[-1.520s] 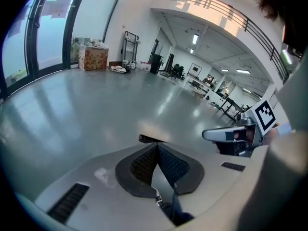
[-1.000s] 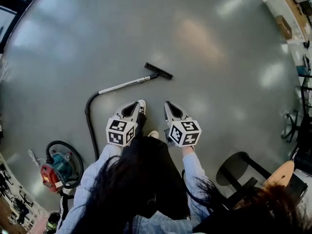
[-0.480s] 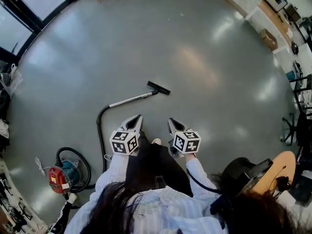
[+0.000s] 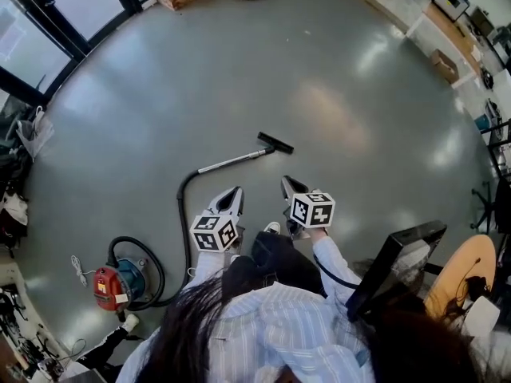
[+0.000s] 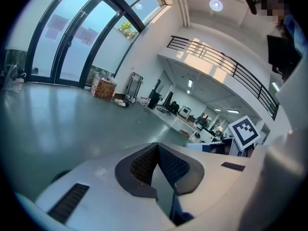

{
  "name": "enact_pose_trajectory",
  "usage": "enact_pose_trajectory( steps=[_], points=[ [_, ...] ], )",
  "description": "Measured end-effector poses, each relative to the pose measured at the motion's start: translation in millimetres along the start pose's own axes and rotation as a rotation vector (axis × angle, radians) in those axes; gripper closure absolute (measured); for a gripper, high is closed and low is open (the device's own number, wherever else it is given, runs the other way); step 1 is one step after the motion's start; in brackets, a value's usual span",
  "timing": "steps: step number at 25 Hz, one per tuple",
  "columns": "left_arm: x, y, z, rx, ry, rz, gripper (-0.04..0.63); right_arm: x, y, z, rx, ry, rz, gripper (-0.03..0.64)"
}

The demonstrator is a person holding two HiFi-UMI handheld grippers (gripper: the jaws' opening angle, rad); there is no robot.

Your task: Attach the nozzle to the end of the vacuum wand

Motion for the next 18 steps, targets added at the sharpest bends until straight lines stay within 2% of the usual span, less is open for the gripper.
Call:
enact_pose_trajectory(
  steps=[7,13,18],
  points=[
    [-88.9,-14.5,-24.5,0.008,0.010,0.072,0.589,13.1,-33.2,-82.4,-0.053,0.055,-0.010,0.604],
    [-164.5,-42.9,-56.7,-0.002,0.039,0.096,0.589,6.1,-91.8,-152.9,-0.078,0.100,-0.049,0.604],
    [-208.8,-74.4,-69.3,-0.044,0.024,0.117,0.589,-16.9,-140.2,-184.2,-0.100,0.089,-0.049,0.604]
  ],
)
Point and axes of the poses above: the fingertips, and each gripper's own axes: x forward along the fingers, z to its right, y out of its top, the point moved 6 cm from there along -x, backward along the fingers, and after that the axes turned 13 degrees about y, right-handed, at the moved point
